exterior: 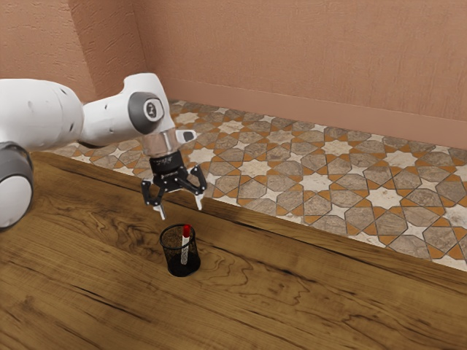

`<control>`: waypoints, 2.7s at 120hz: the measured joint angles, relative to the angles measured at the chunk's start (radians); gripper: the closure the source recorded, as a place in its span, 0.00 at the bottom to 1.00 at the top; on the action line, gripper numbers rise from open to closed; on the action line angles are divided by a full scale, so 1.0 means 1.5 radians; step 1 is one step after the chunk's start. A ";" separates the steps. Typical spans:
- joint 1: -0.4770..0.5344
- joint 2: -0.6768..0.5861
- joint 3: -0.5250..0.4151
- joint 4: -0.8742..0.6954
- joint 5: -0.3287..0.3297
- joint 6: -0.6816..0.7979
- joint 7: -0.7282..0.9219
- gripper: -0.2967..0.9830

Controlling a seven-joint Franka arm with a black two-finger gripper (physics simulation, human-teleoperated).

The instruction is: Take the marker out of the pen holder and place it to the left of the pen holder.

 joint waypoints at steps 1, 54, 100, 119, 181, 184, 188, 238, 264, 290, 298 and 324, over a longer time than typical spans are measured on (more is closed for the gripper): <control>0.000 -0.002 0.001 -0.004 -0.001 0.001 -0.002 0.25; -0.025 -0.053 0.009 -0.108 -0.036 0.046 -0.078 0.31; -0.043 -0.070 0.009 -0.138 -0.061 0.056 -0.112 0.58; -0.046 -0.073 0.013 -0.144 -0.060 0.057 -0.121 0.73; -0.050 -0.267 0.036 -0.141 0.100 0.002 -0.174 0.83; -0.048 -0.282 0.034 -0.140 0.112 -0.008 -0.180 0.83; -0.051 -0.296 0.037 -0.140 0.130 -0.024 -0.188 0.83; -0.039 -0.080 0.094 -0.101 0.321 -0.299 -0.269 0.84; -0.030 0.016 0.094 -0.095 0.348 -0.318 -0.253 0.83; -0.015 0.049 0.091 -0.098 0.327 -0.284 -0.225 0.73; -0.014 0.050 0.091 -0.098 0.312 -0.272 -0.216 0.62; -0.030 -0.045 0.087 -0.080 0.260 -0.200 -0.165 0.38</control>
